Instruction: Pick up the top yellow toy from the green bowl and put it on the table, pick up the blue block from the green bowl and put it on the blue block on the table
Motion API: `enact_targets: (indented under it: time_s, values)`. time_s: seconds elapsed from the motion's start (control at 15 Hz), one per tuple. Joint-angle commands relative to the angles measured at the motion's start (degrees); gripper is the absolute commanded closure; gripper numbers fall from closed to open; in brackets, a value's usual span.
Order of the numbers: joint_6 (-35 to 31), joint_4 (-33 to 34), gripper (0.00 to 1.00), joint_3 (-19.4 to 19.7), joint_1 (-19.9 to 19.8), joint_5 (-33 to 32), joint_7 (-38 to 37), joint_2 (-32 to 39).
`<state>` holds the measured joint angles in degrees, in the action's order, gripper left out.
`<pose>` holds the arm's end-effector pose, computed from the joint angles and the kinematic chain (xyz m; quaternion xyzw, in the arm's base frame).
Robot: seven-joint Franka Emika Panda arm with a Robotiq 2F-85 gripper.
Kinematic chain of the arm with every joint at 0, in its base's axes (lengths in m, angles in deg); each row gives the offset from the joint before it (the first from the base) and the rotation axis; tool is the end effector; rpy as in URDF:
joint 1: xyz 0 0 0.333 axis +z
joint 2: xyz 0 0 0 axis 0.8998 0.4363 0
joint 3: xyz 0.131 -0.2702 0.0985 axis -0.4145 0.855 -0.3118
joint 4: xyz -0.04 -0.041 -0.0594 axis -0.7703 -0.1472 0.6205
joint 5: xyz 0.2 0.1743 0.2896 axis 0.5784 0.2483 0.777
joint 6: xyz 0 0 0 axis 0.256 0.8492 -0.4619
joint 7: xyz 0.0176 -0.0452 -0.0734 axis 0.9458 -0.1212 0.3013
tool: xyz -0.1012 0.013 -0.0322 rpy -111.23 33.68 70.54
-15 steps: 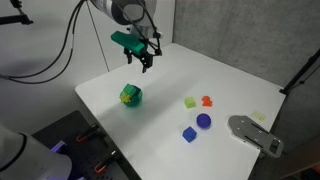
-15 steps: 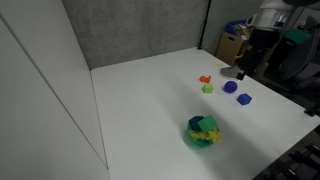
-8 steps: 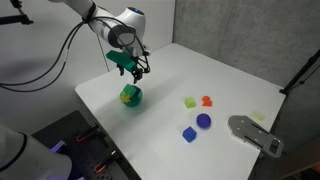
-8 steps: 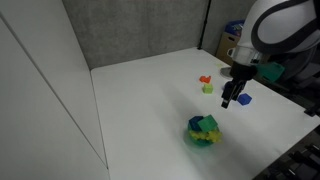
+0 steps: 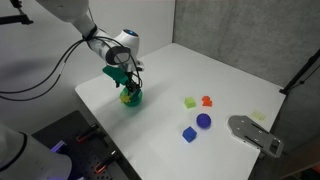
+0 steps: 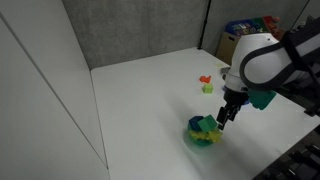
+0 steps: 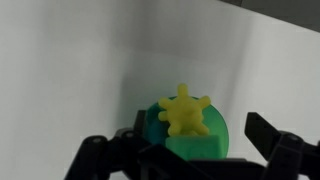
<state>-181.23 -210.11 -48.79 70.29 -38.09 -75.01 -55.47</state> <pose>0.4689 0.1219 0.1903 -0.9862 -0.0902 0.1103 0.0844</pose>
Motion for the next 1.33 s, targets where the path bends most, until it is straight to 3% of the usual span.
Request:
enact_targets:
  time_s: [0.0,0.47,0.8,1.0,1.07,1.2,1.27]
  values:
    - [-3.8,-1.26,0.0,-1.54,-0.57,2.27,-1.33,2.78]
    - [-8.51,-0.7,0.0,-3.32,-0.65,2.38,-1.69,7.38]
    - [-10.87,-0.99,0.52,-4.19,-0.77,2.09,-1.64,7.95]
    - [-11.61,-1.22,0.73,-4.29,-0.7,1.75,-1.74,7.67]
    - [-11.85,-1.2,0.84,-4.18,-0.64,1.55,-1.87,7.57]
    - [-12.17,-1.13,0.86,-4.0,-0.57,1.23,-2.03,7.5]
    - [-12.3,-1.17,0.96,-3.9,-0.53,1.05,-2.07,7.43]
